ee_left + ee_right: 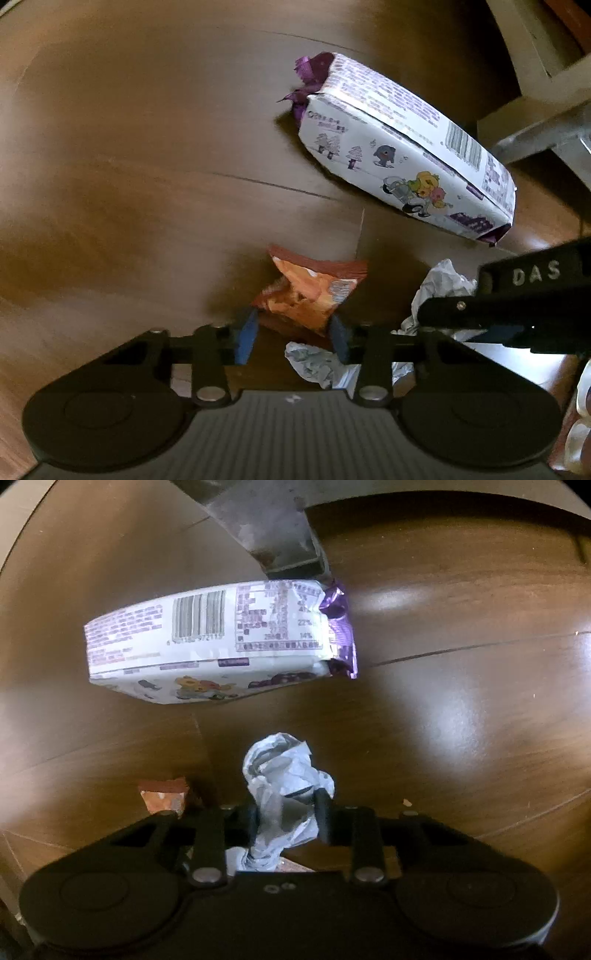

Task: Collect trash
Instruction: 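Close left tool on orange wrapper while right tool grasps crumpled foil, then carry orange wrapper and foil up over the teal wastebasket with both tools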

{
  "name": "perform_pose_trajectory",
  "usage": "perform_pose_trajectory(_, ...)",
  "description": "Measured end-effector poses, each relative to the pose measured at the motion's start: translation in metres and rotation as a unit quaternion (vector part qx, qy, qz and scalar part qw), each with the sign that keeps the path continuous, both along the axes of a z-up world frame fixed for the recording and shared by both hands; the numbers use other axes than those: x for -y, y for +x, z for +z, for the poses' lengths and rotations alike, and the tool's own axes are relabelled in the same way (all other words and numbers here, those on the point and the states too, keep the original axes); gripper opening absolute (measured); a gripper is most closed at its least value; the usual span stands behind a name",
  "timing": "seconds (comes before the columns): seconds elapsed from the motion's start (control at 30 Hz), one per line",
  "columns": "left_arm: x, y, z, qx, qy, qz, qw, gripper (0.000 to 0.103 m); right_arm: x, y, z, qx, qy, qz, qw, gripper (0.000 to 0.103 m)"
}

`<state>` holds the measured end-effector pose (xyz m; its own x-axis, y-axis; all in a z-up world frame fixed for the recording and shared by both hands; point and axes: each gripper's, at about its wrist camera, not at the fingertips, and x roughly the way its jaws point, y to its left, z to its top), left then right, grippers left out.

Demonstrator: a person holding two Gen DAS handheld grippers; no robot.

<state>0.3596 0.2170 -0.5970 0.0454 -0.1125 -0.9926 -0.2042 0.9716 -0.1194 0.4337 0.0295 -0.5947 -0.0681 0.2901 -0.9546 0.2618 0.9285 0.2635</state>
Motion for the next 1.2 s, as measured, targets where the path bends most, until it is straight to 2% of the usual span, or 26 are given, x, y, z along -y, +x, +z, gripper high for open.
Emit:
perform_pose_trajectory(0.1, -0.006, -0.003, 0.001, -0.002, -0.003, 0.01, 0.9999, 0.031, 0.003, -0.003, 0.004, 0.01, -0.001, 0.018, 1.0, 0.018)
perform_pose_trajectory(0.17, -0.008, -0.003, -0.001, -0.005, -0.004, 0.011, 0.9999, 0.019, 0.007, -0.005, 0.009, 0.02, -0.005, 0.028, 0.999, 0.013)
perform_pose_trajectory(0.33, -0.012, -0.006, 0.006, -0.002, -0.017, 0.028, 0.9995, 0.012, 0.03, -0.016, 0.036, 0.067, -0.001, 0.032, 0.997, 0.011)
perform_pose_trajectory(0.5, -0.013, -0.011, 0.021, 0.004, -0.012, 0.027, 0.9996, 0.011, 0.066, -0.027, 0.077, 0.115, 0.002, 0.025, 0.993, 0.01)
perform_pose_trajectory(0.7, -0.018, -0.02, 0.055, 0.026, -0.019, 0.038, 0.9988, 0.01, 0.111, -0.046, 0.141, 0.152, -0.001, 0.026, 0.988, 0.01)
perform_pose_trajectory(0.8, -0.02, -0.023, 0.064, 0.039, -0.047, 0.04, 0.9973, 0.011, 0.128, -0.059, 0.153, 0.157, 0.006, 0.026, 0.987, 0.011)
perform_pose_trajectory(0.9, -0.017, -0.025, 0.069, 0.056, -0.053, 0.013, 0.9969, 0.011, 0.137, -0.072, 0.15, 0.152, 0.003, 0.034, 0.988, 0.011)
perform_pose_trajectory(0.97, -0.008, -0.022, 0.068, 0.06, -0.047, -0.011, 0.997, 0.017, 0.141, -0.078, 0.141, 0.135, -0.001, 0.034, 0.99, 0.011)
perform_pose_trajectory(1.0, -0.005, -0.02, 0.067, 0.062, -0.045, -0.026, 0.9967, 0.027, 0.142, -0.08, 0.136, 0.126, 0.0, 0.033, 0.992, 0.011)
perform_pose_trajectory(1.07, -0.002, -0.018, 0.066, 0.071, -0.037, -0.055, 0.9953, 0.053, 0.139, -0.082, 0.126, 0.114, -0.002, 0.035, 0.993, 0.011)
perform_pose_trajectory(1.1, -0.001, -0.017, 0.065, 0.075, -0.032, -0.064, 0.9946, 0.075, 0.136, -0.082, 0.122, 0.109, -0.001, 0.039, 0.993, 0.011)
perform_pose_trajectory(1.13, 0.0, -0.016, 0.063, 0.083, -0.026, -0.072, 0.9936, 0.081, 0.134, -0.08, 0.119, 0.106, 0.001, 0.044, 0.993, 0.011)
perform_pose_trajectory(1.2, 0.001, -0.012, 0.059, 0.091, -0.016, -0.09, 0.9917, 0.081, 0.131, -0.077, 0.115, 0.102, 0.002, 0.052, 0.993, 0.011)
